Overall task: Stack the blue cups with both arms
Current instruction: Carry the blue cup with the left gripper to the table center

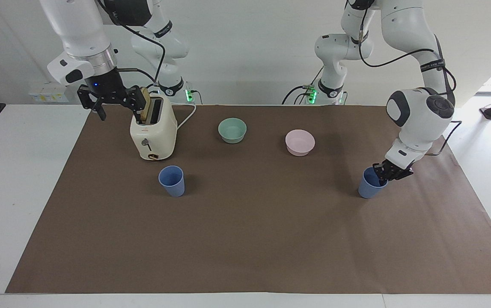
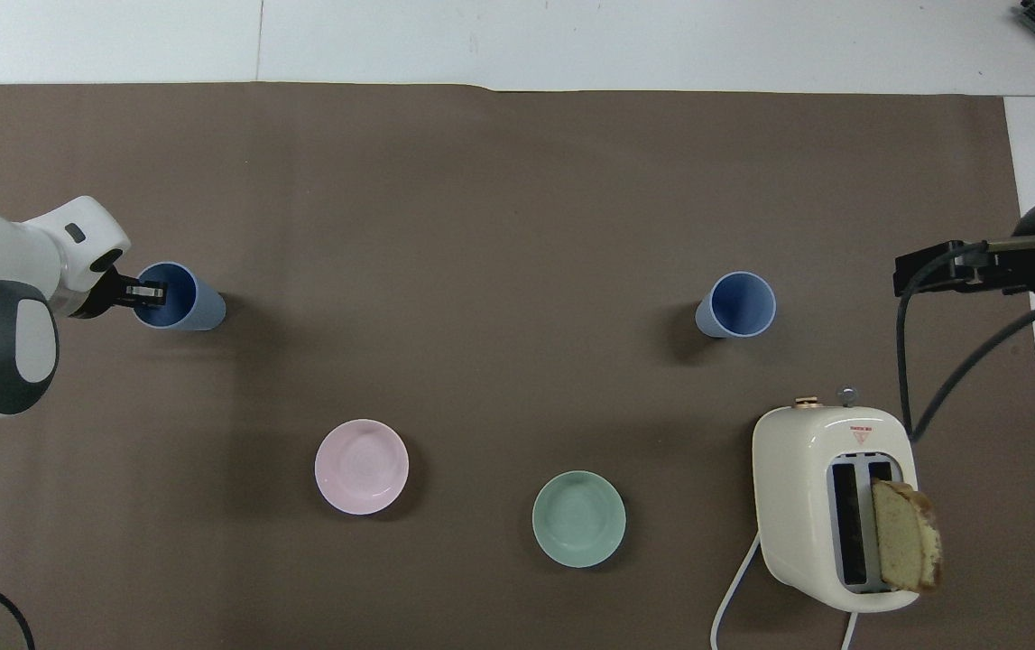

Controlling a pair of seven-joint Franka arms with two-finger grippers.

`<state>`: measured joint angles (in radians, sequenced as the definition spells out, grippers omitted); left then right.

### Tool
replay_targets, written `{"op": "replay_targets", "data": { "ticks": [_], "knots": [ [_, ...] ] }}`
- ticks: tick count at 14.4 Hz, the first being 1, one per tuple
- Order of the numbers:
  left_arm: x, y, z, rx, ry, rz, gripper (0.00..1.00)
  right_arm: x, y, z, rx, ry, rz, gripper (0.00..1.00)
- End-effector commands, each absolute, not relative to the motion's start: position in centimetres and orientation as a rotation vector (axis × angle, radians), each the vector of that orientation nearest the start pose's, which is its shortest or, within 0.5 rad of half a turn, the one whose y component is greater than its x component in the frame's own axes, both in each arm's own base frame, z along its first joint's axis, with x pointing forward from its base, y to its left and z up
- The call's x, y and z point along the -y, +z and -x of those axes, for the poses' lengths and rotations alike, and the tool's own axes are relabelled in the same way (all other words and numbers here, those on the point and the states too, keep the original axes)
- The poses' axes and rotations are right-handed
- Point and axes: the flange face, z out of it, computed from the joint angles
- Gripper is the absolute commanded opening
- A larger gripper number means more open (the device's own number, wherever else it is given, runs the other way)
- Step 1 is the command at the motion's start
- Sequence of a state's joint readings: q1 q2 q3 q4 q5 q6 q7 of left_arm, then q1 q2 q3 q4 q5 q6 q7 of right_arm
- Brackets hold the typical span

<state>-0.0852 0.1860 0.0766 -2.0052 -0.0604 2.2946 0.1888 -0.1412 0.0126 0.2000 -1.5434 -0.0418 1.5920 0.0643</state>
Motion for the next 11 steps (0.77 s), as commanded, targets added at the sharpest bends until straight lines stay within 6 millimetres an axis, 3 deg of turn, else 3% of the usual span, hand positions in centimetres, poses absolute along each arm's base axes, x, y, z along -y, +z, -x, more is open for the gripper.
{"op": "replay_targets", "data": {
  "ticks": [1,6,9,11],
  "knots": [
    [4.6,39.3,-60.0,-0.255,-0.183,3.161,0.00,-2.5,63.5,-55.6,0.000,-0.062,3.161,1.00],
    [14.2,39.2,-58.4,-0.103,-0.184,3.193,0.00,-2.5,63.5,-55.7,0.000,-0.062,3.160,1.00],
    [18.7,39.4,-57.1,-0.101,-0.188,3.204,0.00,-2.6,63.5,-55.7,0.002,-0.062,3.160,1.00],
    [22.4,38.4,-56.1,-0.056,-0.188,3.213,0.00,-2.5,63.5,-55.7,0.000,-0.062,3.159,1.00]
  ]
}}
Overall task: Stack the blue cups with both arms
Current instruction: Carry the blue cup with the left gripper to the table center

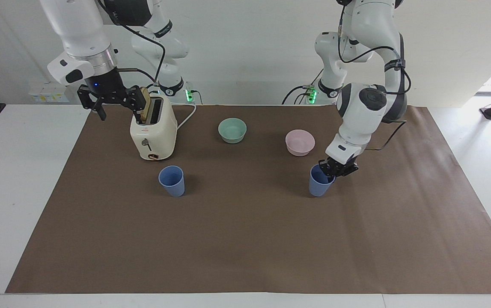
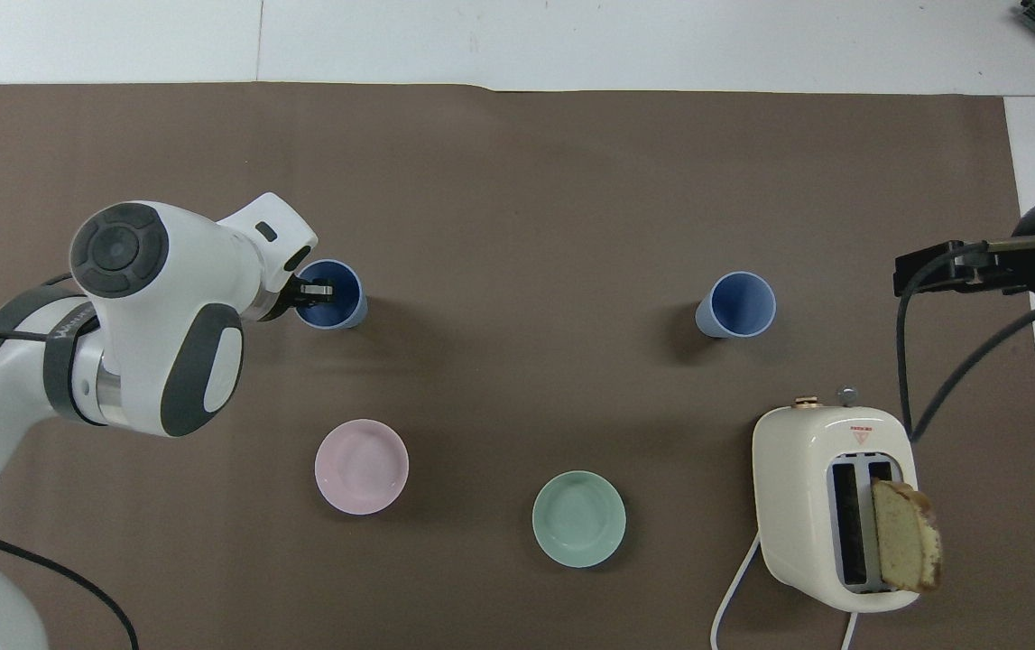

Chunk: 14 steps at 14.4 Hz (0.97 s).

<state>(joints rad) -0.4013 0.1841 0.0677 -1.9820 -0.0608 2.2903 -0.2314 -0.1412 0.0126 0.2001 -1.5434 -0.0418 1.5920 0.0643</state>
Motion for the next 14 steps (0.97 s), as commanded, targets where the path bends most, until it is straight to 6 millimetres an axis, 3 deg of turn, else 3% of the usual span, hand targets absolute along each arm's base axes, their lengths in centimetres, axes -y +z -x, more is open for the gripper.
{"op": "replay_targets", "data": {
  "ticks": [1,5,8,12,13,14],
  "knots": [
    [23.4,38.5,-55.8,-0.040,-0.211,3.221,0.00,-2.5,63.5,-55.7,0.000,-0.062,3.160,1.00],
    [27.6,38.7,-53.9,-0.023,-0.212,3.236,0.00,-2.5,63.5,-55.7,0.000,-0.062,3.159,1.00],
    [29.4,37.9,-52.7,-0.037,-0.204,3.238,0.00,-2.5,63.5,-55.7,0.000,-0.062,3.159,1.00],
    [29.8,37.3,-52.7,0.019,-0.210,3.243,0.00,-2.5,63.5,-55.7,-0.007,-0.065,3.160,1.00],
    [29.9,37.3,-52.5,0.014,-0.201,3.241,0.13,-2.1,63.6,-55.8,-0.019,-0.079,3.164,1.00],
    [30.0,37.3,-52.5,0.008,-0.203,3.241,0.34,-1.3,63.5,-55.9,-0.043,-0.079,3.162,1.00]
  ]
}}
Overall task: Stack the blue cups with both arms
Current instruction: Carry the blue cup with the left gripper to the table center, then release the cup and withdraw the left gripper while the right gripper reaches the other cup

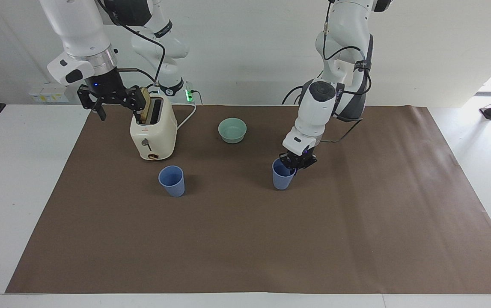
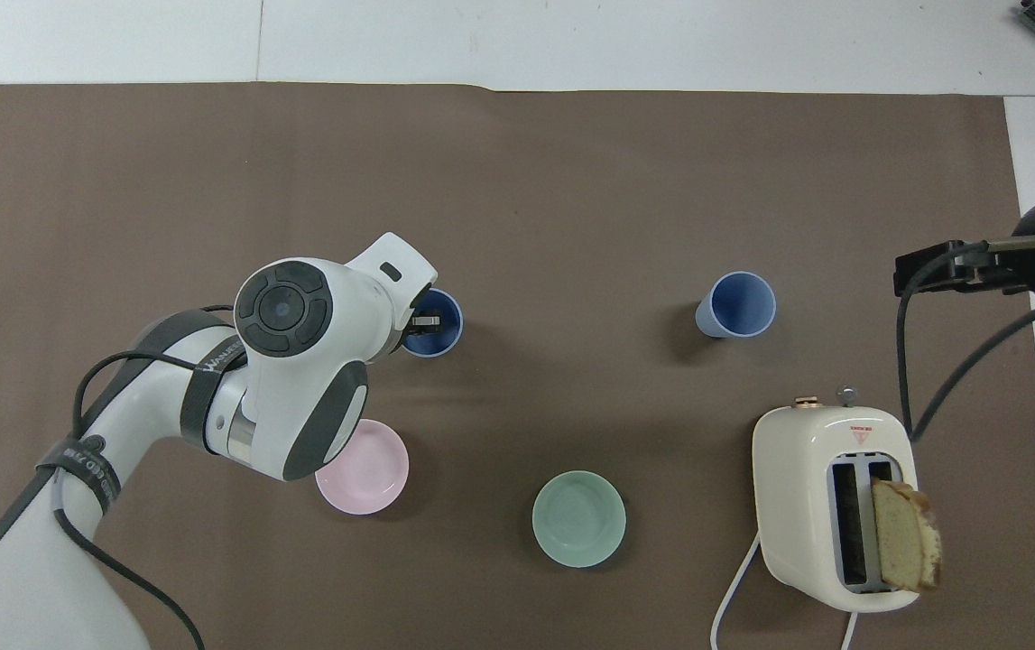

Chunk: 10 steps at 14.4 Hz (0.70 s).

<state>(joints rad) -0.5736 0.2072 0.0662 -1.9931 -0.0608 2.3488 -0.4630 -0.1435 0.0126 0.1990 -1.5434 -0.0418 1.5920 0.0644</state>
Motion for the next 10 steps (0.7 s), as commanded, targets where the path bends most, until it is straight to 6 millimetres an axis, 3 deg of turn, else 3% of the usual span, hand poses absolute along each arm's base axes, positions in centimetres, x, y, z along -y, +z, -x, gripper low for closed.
{"op": "replay_targets", "data": {
  "ticks": [1,4,6,8,10],
  "knots": [
    [30.1,37.4,-52.6,0.006,-0.205,3.242,0.58,-0.4,63.5,-55.8,-0.067,-0.071,3.160,1.00],
    [30.0,37.7,-53.0,-0.012,-0.214,3.241,0.99,-0.2,63.4,-55.8,-0.073,-0.064,3.160,1.00],
    [29.1,38.9,-53.4,0.006,-0.226,3.244,1.00,-0.3,63.4,-55.8,-0.068,-0.064,3.160,1.00],
    [27.0,42.0,-53.9,0.043,-0.224,3.241,1.00,-0.3,63.4,-55.7,-0.065,-0.057,3.161,1.00],
    [23.7,46.5,-53.6,-0.002,-0.214,3.237,1.00,-1.3,63.4,-55.8,-0.031,-0.079,3.157,1.00]
  ]
}}
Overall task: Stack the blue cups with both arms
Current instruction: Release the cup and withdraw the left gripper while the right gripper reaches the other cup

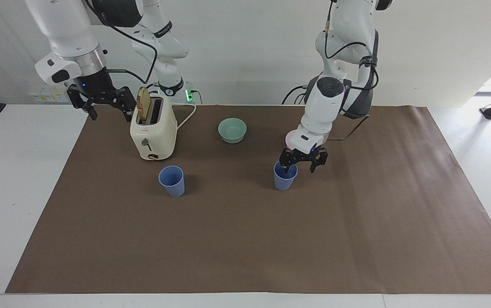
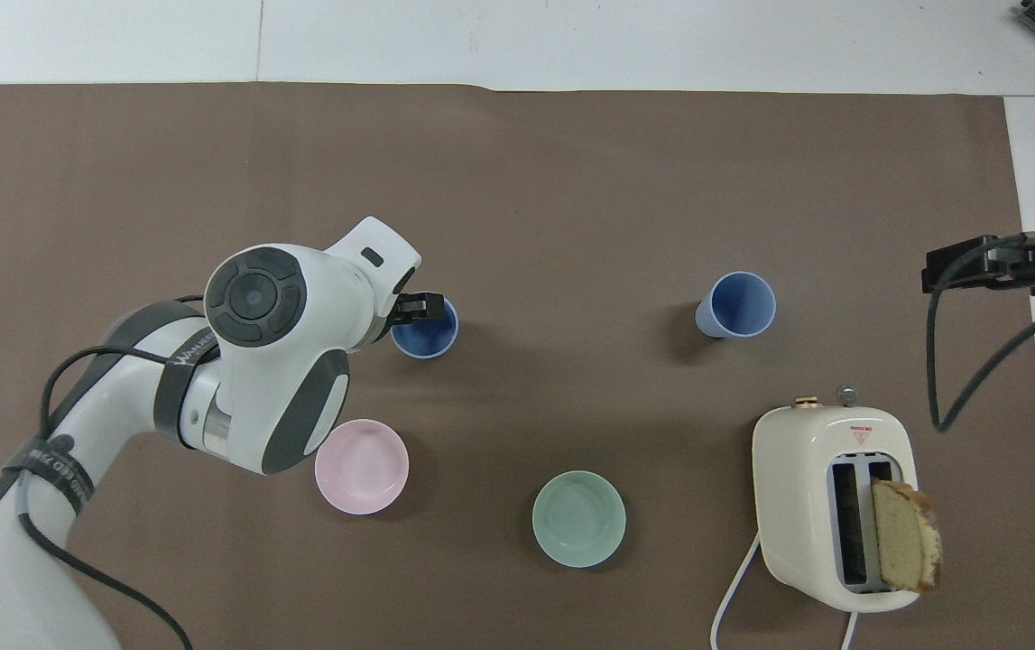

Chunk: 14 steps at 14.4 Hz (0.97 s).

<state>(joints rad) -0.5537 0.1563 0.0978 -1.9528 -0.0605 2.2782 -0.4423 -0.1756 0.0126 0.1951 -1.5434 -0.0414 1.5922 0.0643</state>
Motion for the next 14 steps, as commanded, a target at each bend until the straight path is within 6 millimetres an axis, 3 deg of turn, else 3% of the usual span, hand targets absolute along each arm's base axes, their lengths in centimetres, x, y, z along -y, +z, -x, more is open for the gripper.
{"op": "replay_targets", "data": {
  "ticks": [1,4,8,10,12,14],
  "knots": [
    [21.5,48.8,-53.2,-0.033,-0.193,3.234,1.00,-1.3,63.2,-55.7,-0.029,-0.069,3.154,1.00],
    [16.0,52.8,-53.1,-0.120,-0.097,3.213,1.00,-1.9,59.7,-56.2,-0.031,-0.046,3.110,1.00],
    [9.0,58.9,-54.6,-0.208,-0.075,3.200,1.00,-3.8,52.9,-57.8,-0.011,-0.040,3.100,1.00],
    [5.8,60.5,-54.5,-0.240,-0.044,3.202,1.00,-4.6,49.4,-59.0,0.006,-0.012,3.091,1.00],
    [3.9,61.2,-54.2,-0.248,-0.031,3.198,1.00,-4.8,46.3,-59.7,0.008,-0.042,3.084,1.00],
    [3.6,61.8,-54.0,-0.242,-0.023,3.193,1.00,-5.5,44.8,-59.9,0.025,-0.047,3.082,1.00]
  ]
}}
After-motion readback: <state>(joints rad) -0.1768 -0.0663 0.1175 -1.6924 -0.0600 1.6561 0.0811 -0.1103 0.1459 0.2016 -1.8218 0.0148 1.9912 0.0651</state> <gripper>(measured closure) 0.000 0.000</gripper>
